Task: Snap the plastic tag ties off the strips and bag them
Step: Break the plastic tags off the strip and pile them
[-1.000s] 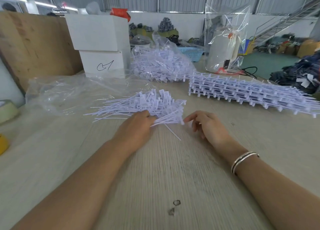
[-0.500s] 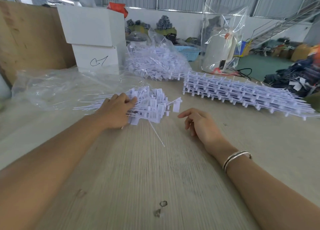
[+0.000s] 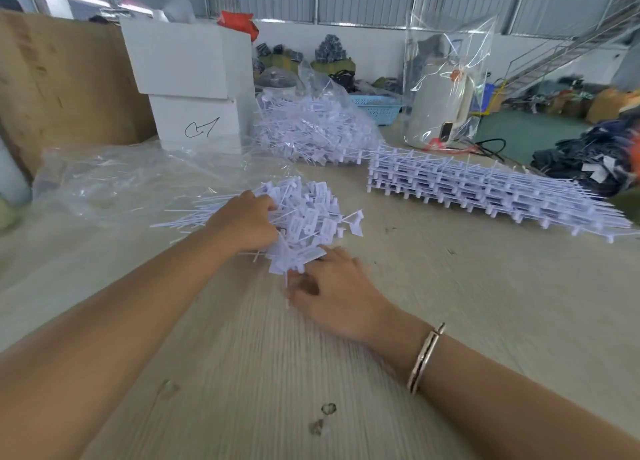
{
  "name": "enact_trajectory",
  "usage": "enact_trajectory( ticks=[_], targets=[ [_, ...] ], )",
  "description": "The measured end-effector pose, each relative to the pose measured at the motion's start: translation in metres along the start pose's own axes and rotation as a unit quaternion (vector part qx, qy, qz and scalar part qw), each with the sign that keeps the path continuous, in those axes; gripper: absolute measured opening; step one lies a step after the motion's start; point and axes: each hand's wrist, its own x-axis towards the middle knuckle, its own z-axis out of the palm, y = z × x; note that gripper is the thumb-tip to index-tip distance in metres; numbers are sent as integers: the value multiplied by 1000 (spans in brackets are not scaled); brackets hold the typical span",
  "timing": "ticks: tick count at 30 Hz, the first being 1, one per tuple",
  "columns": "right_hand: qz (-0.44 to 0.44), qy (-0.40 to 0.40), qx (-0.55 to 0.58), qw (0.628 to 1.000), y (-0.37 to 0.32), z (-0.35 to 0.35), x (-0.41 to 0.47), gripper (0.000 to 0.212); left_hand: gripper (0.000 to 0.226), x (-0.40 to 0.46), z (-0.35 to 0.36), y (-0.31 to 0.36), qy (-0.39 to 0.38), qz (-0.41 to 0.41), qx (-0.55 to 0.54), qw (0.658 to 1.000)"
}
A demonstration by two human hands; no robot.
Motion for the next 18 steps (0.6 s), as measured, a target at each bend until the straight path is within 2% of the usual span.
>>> enact_trajectory(
  ticks=[3,6,8,12,15,18],
  targets=[
    [32,-72,74,994,5,-7,-4,29,42,3,0,-12,11,-48,-11,999],
    [-16,-100,12,995,8,-13,-7,37,47,0,4,-18,6,-79,43,996],
    [-46,-110,-37,992,-2,-9,-6,42,47,-4,5,-11,7,-71,81,994],
    [-60,-116,-54,990,-29,10,17,46,49,-9,0,1,16,-24,136,990],
    [-81,-118,-92,985,-38,19,38,45,56,-13,-5,2,-36,64,140,987],
    [-141,-101,-33,984,-32,14,42,37,61,-18,-15,0,-82,120,111,983]
  ],
)
